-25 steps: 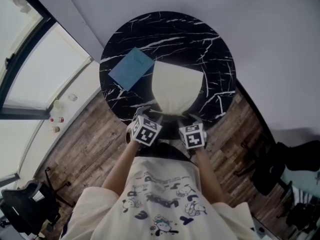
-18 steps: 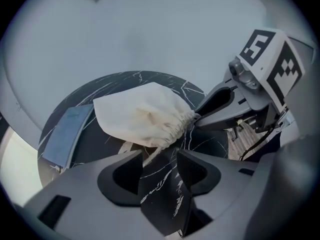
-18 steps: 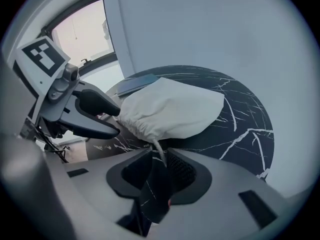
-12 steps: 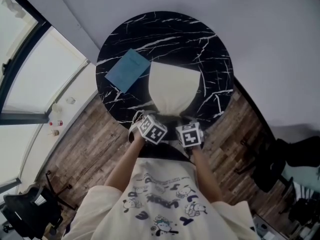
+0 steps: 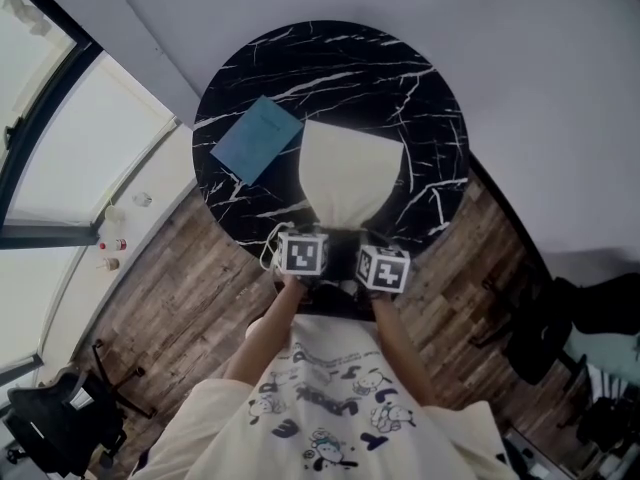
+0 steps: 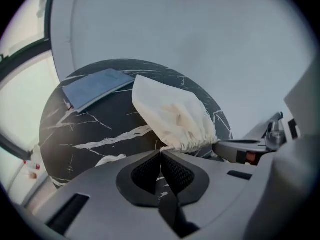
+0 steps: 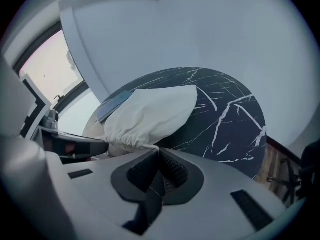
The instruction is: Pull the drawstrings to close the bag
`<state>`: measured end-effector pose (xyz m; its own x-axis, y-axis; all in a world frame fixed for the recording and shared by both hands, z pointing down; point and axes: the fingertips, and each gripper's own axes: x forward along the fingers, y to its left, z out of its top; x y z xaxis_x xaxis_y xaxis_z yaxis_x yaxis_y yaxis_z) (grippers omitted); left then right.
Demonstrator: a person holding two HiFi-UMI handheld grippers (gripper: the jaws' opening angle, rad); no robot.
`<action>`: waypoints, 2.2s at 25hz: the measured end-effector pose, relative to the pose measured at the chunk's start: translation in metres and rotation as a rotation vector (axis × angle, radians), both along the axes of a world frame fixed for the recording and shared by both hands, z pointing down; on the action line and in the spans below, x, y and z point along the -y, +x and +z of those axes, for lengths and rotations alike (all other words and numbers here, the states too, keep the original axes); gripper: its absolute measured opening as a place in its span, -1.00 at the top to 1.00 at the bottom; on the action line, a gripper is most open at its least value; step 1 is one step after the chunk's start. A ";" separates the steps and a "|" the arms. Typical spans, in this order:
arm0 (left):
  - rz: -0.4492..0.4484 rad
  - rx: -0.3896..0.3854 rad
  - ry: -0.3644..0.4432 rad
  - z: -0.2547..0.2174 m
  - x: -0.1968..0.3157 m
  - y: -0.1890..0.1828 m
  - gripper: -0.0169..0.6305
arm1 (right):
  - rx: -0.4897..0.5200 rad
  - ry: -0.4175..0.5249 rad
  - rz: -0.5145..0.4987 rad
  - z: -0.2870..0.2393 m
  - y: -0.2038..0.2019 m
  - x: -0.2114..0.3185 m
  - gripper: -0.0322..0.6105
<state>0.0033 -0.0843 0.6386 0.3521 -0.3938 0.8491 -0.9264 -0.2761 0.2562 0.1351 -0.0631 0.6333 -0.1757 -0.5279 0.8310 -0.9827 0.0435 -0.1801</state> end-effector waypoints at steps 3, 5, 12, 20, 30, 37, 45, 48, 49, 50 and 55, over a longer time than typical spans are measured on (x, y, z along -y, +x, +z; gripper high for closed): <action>-0.061 -0.040 0.018 -0.007 0.006 0.003 0.81 | 0.039 0.012 0.086 -0.004 0.008 0.006 0.84; -0.094 -0.063 0.007 -0.008 0.007 0.002 0.81 | 0.088 0.007 0.157 -0.004 0.014 0.008 0.84; -0.156 -0.093 -0.018 -0.005 0.005 -0.006 0.81 | 0.163 -0.014 0.276 -0.001 0.028 0.001 0.84; -0.175 -0.108 -0.077 0.004 -0.006 -0.008 0.81 | 0.209 -0.025 0.309 0.007 0.036 -0.001 0.84; -0.088 -0.166 0.016 -0.005 -0.014 -0.003 0.49 | 0.141 -0.038 0.126 0.007 0.020 -0.009 0.50; -0.061 -0.145 0.193 -0.052 -0.004 -0.027 0.20 | 0.059 0.125 0.078 -0.043 0.038 -0.003 0.17; 0.020 -0.178 0.578 -0.191 0.028 -0.011 0.21 | -0.075 0.553 -0.054 -0.184 0.002 0.029 0.58; 0.035 -0.178 0.761 -0.258 0.033 -0.007 0.22 | -0.076 0.695 -0.046 -0.239 -0.011 0.035 0.60; 0.036 -0.183 0.813 -0.277 0.034 -0.006 0.24 | -0.063 0.738 -0.045 -0.255 -0.015 0.037 0.64; 0.036 -0.185 0.856 -0.292 0.034 -0.005 0.30 | -0.044 0.777 -0.046 -0.269 -0.019 0.038 0.64; 0.005 -0.075 1.016 -0.325 0.031 -0.013 0.64 | -0.011 0.908 -0.049 -0.312 -0.030 0.037 0.66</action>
